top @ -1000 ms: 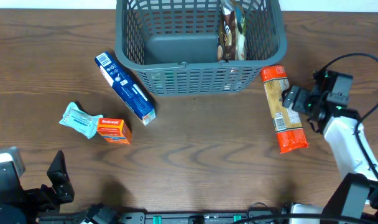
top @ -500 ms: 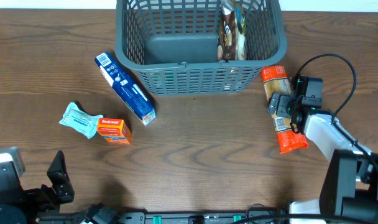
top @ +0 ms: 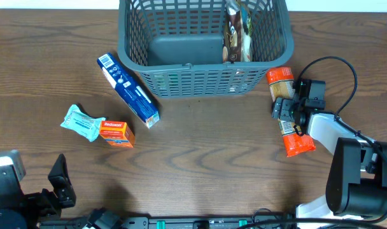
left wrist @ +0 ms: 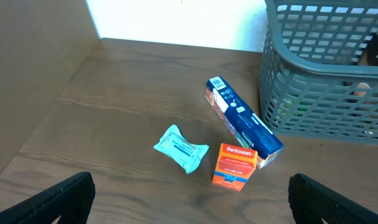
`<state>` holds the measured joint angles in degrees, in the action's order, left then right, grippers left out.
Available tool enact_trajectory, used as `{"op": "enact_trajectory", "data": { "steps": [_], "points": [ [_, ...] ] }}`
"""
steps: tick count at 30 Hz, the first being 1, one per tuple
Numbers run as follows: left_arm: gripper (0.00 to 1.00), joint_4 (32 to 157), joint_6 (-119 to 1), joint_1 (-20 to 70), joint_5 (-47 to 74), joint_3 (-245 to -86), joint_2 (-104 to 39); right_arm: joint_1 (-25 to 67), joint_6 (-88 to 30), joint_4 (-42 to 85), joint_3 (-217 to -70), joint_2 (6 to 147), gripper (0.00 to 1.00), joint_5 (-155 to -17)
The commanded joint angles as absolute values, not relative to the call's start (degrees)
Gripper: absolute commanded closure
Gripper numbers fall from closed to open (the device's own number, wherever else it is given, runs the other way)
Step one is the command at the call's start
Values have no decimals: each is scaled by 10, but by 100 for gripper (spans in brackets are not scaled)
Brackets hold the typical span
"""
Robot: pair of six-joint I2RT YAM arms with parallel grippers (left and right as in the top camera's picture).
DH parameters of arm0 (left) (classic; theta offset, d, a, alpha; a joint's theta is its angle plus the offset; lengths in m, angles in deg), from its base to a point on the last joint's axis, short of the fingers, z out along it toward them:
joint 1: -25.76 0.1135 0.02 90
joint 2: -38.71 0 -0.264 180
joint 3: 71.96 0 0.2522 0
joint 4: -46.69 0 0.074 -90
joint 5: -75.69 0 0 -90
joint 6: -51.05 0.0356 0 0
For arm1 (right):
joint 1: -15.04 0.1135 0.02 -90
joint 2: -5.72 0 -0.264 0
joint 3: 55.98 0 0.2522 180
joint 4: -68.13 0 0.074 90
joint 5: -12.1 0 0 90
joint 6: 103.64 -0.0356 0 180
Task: Pack container
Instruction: 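Grasp the pasta package with the right gripper and lift it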
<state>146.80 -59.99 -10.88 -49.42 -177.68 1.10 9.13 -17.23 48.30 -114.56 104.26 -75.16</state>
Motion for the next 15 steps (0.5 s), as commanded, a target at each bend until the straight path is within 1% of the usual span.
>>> {"op": "enact_trajectory", "data": {
  "steps": [1,3,4,6,8,9,10,11,13,14,15],
  "points": [
    [1,1468,-605,-109,-499,-1781,7,95,-161,483,-1141,1064,18,-765],
    [1,1468,-605,-109,-499,-1781,7,95,-161,486,-1141,1068,33,-769],
    [1,1468,-605,-109,-499,-1781,7,95,-161,487,-1141,1072,37,-769],
    [1,1468,-605,-109,-499,-1781,7,95,-161,487,-1141,1081,40,-769],
    [1,1468,-605,-109,-499,-1781,7,95,-161,487,-1141,1090,49,-769],
    [1,1468,-605,-109,-499,-1781,7,95,-162,487,-1141,1094,56,-769],
    [1,1468,-605,-109,-499,-1781,7,95,-162,487,-1141,1099,67,-769],
    [1,1468,-605,-109,-499,-1781,7,95,-169,487,-1141,1101,80,-769],
    [1,1468,-605,-109,-499,-1781,7,95,-182,489,-1141,1102,96,-769],
    [1,1468,-605,-109,-499,-1781,7,95,-189,491,-1141,1102,99,-770],
    [1,1468,-605,-109,-499,-1781,7,95,-197,490,-1143,1102,99,-770]
  ]
}}
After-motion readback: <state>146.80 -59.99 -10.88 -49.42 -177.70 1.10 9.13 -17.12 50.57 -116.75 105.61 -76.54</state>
